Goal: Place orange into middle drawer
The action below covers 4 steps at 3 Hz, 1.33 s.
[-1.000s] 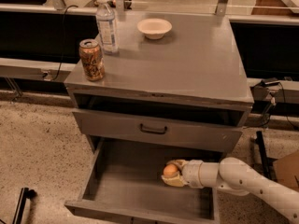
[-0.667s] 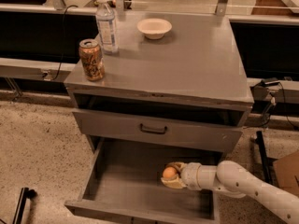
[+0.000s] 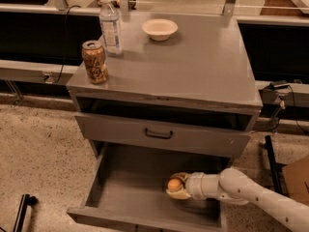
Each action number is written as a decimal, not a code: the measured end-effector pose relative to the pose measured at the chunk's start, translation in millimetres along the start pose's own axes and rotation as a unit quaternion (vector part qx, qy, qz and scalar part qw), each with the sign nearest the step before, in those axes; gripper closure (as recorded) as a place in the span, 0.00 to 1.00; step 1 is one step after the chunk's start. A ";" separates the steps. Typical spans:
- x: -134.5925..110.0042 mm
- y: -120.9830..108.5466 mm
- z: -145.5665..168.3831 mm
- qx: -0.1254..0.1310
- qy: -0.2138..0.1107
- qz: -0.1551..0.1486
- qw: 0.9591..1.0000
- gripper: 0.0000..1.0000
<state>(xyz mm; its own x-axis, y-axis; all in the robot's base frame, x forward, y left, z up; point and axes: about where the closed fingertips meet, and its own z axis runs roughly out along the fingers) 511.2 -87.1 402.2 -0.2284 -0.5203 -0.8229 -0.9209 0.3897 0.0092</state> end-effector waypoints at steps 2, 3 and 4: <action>11.1 8.1 19.2 -0.034 0.005 -0.009 0.999 0.36; 10.8 9.4 20.8 -0.036 0.005 -0.009 0.999 0.13; 10.5 10.5 22.1 -0.037 0.004 -0.009 0.999 0.00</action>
Offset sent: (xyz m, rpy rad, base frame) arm -0.0027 0.0083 -0.0171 -0.0018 0.0205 0.0525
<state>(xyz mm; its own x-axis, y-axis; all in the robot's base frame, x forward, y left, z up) 506.0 -71.7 381.2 -0.2147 -0.5331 -0.8184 -0.9455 0.3236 0.0373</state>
